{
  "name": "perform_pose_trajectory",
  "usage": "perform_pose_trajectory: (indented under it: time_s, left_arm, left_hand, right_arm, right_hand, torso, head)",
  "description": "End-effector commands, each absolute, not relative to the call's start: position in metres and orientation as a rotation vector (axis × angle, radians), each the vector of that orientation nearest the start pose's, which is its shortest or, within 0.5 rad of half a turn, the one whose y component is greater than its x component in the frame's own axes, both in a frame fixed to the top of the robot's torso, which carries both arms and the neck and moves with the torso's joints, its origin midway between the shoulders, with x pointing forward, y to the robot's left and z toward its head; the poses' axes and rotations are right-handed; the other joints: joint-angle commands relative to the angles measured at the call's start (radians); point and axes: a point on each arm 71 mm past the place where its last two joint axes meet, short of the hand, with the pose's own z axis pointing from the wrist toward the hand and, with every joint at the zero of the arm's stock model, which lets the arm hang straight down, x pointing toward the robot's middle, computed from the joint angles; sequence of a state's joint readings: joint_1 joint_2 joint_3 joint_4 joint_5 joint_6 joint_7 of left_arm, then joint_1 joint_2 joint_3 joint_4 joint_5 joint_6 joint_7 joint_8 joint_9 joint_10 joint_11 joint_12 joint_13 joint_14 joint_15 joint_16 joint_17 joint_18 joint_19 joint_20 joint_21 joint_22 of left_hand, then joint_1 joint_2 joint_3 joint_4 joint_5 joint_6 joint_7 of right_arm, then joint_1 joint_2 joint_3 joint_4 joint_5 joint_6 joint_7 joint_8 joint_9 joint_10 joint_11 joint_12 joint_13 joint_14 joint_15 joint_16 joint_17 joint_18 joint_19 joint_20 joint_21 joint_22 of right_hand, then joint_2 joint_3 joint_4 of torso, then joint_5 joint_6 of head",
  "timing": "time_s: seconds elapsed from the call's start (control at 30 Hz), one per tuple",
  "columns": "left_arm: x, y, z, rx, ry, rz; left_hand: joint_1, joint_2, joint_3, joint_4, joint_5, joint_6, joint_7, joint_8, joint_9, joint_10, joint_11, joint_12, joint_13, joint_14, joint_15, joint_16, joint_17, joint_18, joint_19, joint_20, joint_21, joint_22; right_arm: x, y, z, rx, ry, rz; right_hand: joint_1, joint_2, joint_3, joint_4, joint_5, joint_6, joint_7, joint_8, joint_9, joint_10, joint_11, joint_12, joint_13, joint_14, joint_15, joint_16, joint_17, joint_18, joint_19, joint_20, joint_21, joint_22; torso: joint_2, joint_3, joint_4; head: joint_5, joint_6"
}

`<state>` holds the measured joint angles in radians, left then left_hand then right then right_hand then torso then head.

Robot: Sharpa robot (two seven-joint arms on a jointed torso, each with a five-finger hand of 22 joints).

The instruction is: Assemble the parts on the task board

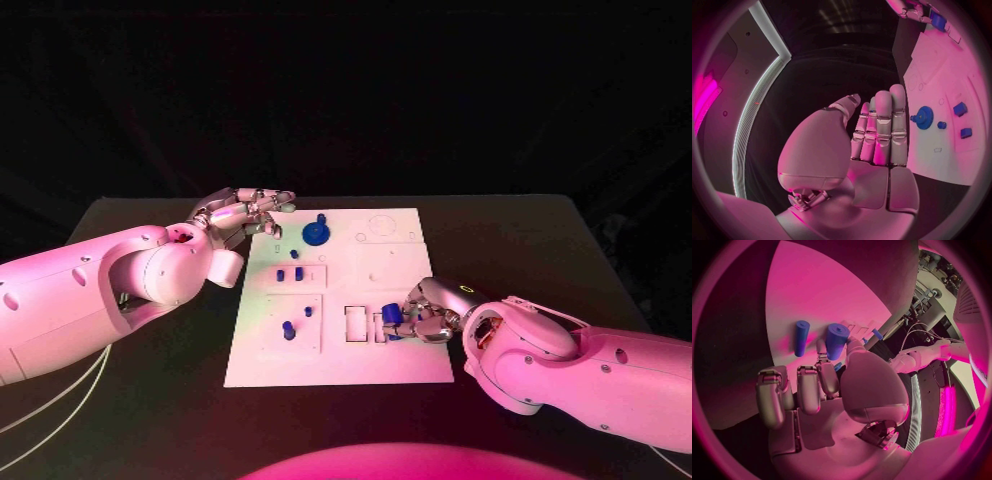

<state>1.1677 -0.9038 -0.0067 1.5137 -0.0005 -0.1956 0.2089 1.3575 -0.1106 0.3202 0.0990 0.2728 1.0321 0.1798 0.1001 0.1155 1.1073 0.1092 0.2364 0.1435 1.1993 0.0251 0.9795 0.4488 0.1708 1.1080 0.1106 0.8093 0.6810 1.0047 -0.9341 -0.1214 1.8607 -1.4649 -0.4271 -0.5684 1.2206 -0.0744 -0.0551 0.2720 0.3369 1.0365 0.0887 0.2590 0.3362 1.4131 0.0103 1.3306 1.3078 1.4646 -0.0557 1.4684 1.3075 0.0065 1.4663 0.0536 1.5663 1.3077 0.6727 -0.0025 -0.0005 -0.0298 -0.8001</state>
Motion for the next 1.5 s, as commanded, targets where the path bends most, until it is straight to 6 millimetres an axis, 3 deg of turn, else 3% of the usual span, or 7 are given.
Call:
perform_pose_trajectory:
  time_s: [0.03, 0.27, 0.5, 0.8, 1.03, 1.5]
  left_arm:
    - [0.485, 0.234, -0.193, -1.225, 1.607, -1.517]
    - [0.485, 0.235, -0.193, -1.228, 1.606, -1.516]
    - [0.485, 0.234, -0.194, -1.229, 1.606, -1.516]
    - [0.486, 0.231, -0.194, -1.227, 1.61, -1.522]
    - [0.486, 0.23, -0.194, -1.227, 1.611, -1.522]
    - [0.486, 0.23, -0.194, -1.222, 1.615, -1.52]
  left_hand:
    - [-0.004, 0.002, -0.002, 0.005, 0.002, -0.008, 0.001, 0.005, -0.001, -0.006, -0.002, 0.002, 0.002, -0.007, 0.002, -0.003, -0.001, 0.013, 0.001, 0.005, -0.003, -0.001]
    - [-0.004, 0.002, -0.002, 0.006, 0.003, -0.009, 0.001, 0.005, -0.001, -0.007, -0.003, 0.002, 0.002, -0.007, 0.002, -0.003, -0.001, 0.013, 0.001, 0.005, -0.003, -0.002]
    - [-0.004, 0.002, -0.002, 0.006, 0.003, -0.009, 0.001, 0.005, -0.001, -0.007, -0.003, 0.002, 0.002, -0.007, 0.002, -0.003, -0.001, 0.013, 0.001, 0.005, -0.003, -0.002]
    - [-0.003, 0.003, -0.001, 0.005, 0.003, -0.009, 0.0, 0.005, -0.001, -0.007, -0.003, 0.002, 0.002, -0.008, 0.002, -0.003, -0.002, 0.013, 0.001, 0.005, -0.004, -0.002]
    - [-0.003, 0.003, -0.001, 0.005, 0.003, -0.009, 0.0, 0.005, -0.001, -0.007, -0.003, 0.002, 0.002, -0.008, 0.002, -0.003, -0.002, 0.013, 0.001, 0.005, -0.004, -0.002]
    - [-0.001, 0.004, -0.001, 0.005, 0.003, -0.009, 0.0, 0.005, -0.001, -0.008, -0.003, 0.003, 0.002, -0.008, 0.002, -0.002, -0.002, 0.014, 0.001, 0.005, -0.004, -0.002]
  right_arm:
    - [0.363, -0.179, -0.268, 0.196, 1.967, 0.497]
    - [0.359, -0.179, -0.258, 0.394, 1.933, 0.566]
    - [0.357, -0.171, -0.25, 0.451, 1.917, 0.613]
    - [0.358, -0.152, -0.253, 0.422, 1.976, 0.649]
    - [0.36, -0.137, -0.258, 0.366, 2.025, 0.66]
    - [0.366, -0.131, -0.262, 0.329, 2.039, 0.646]
  right_hand:
    - [0.021, 0.015, -0.006, -0.005, 0.017, 0.005, -0.005, 0.011, 0.008, 0.012, -0.003, 0.008, 0.046, 0.075, -0.005, 0.006, 0.093, -0.007, 0.105, -0.006, 0.004, 0.263]
    - [0.036, 0.032, -0.01, -0.008, 0.044, 0.01, -0.008, 0.018, 0.017, 0.011, -0.006, 0.005, 0.047, 0.074, -0.007, 0.006, 0.092, -0.007, 0.105, -0.008, 0.004, 0.263]
    - [0.041, 0.037, -0.011, -0.009, 0.05, 0.012, -0.009, 0.02, 0.02, 0.013, -0.007, 0.007, 0.049, 0.074, -0.008, 0.007, 0.094, -0.007, 0.105, -0.008, 0.004, 0.263]
    - [0.032, 0.039, -0.021, -0.002, 0.05, 0.012, -0.009, 0.021, 0.023, 0.012, -0.007, 0.004, 0.049, 0.074, -0.008, 0.006, 0.093, -0.007, 0.105, -0.009, 0.004, 0.263]
    - [-0.014, 0.054, -0.056, 0.017, 0.008, 0.011, -0.011, 0.024, 0.032, 0.011, -0.008, -0.001, 0.048, 0.073, -0.008, 0.004, 0.088, -0.007, 0.105, -0.009, 0.004, 0.263]
    - [-0.029, 0.061, -0.076, 0.017, -0.006, 0.019, -0.015, 0.032, 0.042, 0.008, -0.011, -0.009, 0.045, 0.072, -0.011, 0.001, 0.084, -0.007, 0.105, -0.011, 0.004, 0.263]
  torso:
    - [0.0, 0.0006, 0.0007]
    - [-0.001, -0.0006, 0.0018]
    - [0.002, -0.0001, 0.0017]
    - [0.001, 0.0005, -0.0001]
    - [0.001, 0.0012, -0.0003]
    - [0.003, 0.0016, -0.0003]
  head:
    - [0.003, 0.001]
    - [0.003, 0.003]
    - [0.008, 0.007]
    - [0.014, 0.004]
    - [0.01, 0.005]
    - [0.02, 0.003]
